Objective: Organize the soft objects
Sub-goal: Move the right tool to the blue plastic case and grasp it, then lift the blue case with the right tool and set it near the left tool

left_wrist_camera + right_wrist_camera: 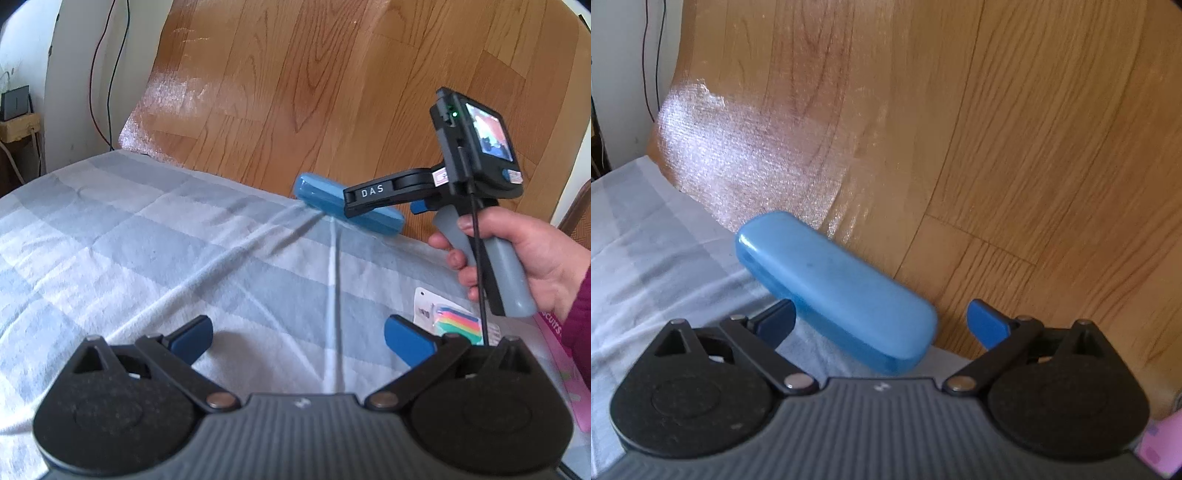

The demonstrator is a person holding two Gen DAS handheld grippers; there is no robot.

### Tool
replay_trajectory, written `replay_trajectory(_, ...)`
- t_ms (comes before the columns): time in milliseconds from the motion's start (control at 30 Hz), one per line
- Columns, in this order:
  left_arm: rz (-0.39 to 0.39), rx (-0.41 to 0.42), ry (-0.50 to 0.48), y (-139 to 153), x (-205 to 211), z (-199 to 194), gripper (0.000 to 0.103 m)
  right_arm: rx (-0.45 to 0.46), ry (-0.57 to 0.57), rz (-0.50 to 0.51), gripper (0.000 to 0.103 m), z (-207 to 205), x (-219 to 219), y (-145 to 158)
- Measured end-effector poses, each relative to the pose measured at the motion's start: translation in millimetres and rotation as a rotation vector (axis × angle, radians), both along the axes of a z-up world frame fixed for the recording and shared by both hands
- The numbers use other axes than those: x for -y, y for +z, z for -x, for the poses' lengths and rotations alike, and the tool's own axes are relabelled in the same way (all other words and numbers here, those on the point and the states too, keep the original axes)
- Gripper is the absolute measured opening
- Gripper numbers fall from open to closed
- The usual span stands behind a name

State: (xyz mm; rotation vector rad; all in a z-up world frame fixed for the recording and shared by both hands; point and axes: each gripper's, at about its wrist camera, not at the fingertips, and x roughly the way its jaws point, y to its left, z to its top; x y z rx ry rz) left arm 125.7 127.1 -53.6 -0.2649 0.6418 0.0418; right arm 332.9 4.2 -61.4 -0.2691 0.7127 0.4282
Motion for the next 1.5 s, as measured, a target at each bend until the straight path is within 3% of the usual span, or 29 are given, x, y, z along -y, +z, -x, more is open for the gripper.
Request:
replay_trajectory(300,0.007,-0.004,0.0,0,-1,-1,0.103,0.008,0.03,0.039,0.099,-1,-9,-10)
replay_trajectory(400,0.01,-0.004,-0.001,1,-1,0,0.103,-0.042,0.04,-0.023,0.085,0,-2,-7)
replay_trajectory(600,0.019,-0.001,0.007,1,-3,0,0.103,-0.082,0.078,-0.075,0.065,20,10,-2)
replay_trajectory(800,0.02,0.028,0.042,4,-7,3,0.103,-0.053,0.119,-0.086,0.059,63,14,-1)
replay_trajectory(1100,0.006,0.115,0.221,13,-31,15,0.103,0.026,0.252,0.008,0.059,144,14,3)
replay_trajectory(1500,-0.015,0.082,0.198,6,-27,10,0.103,0.17,0.318,0.073,0.059,273,54,-4)
